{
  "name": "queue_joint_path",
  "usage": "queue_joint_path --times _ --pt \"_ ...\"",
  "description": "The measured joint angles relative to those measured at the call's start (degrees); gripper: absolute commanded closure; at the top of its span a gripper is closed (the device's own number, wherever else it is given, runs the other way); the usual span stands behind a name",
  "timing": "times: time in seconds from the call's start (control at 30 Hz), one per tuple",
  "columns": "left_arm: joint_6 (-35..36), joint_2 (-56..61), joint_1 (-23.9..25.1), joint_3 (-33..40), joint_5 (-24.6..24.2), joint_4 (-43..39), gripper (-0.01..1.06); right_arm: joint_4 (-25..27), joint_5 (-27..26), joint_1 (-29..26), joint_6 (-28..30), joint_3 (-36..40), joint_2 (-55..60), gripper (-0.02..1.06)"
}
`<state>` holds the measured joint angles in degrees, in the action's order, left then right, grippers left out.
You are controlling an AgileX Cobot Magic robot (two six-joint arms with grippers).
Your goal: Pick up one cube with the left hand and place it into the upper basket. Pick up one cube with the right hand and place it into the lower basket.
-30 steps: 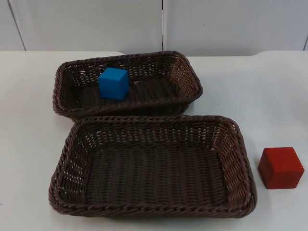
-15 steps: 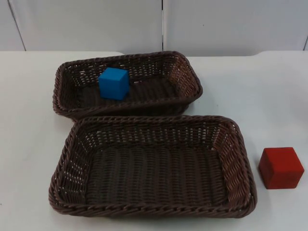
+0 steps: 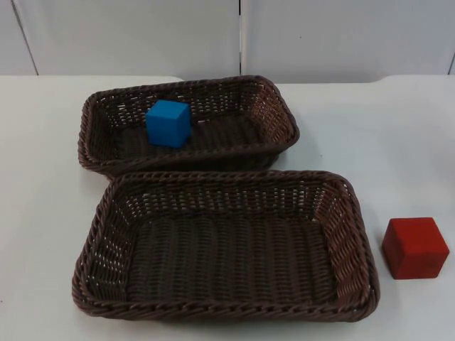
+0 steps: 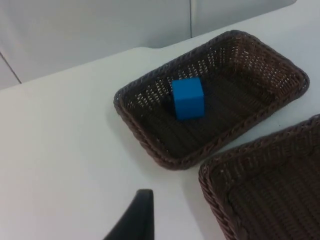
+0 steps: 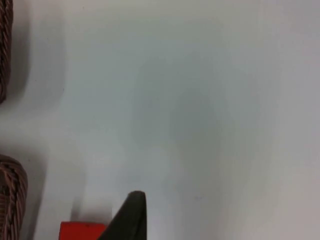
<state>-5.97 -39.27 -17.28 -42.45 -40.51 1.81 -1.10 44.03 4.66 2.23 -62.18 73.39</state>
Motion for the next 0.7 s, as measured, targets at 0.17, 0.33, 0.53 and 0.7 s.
queue_joint_path --times 0.17,0.33,0.53,0.7 --pt "0.35 4.79 0.00 2.99 -1.34 0.79 0.00 0.10 1.20 0.00 0.25 0.00 0.00 0.00" --pt "0.39 10.76 0.00 7.07 -2.30 1.17 0.00 1.10 2.85 0.00 0.25 0.00 -1.51 0.00" --pt "0.39 13.44 0.00 8.08 -2.18 1.17 0.00 3.76 5.74 0.00 0.25 0.00 -3.14 0.00" --pt "0.39 13.71 0.00 8.08 -2.09 1.17 0.00 6.85 9.42 0.00 0.82 -0.14 -3.26 0.00"
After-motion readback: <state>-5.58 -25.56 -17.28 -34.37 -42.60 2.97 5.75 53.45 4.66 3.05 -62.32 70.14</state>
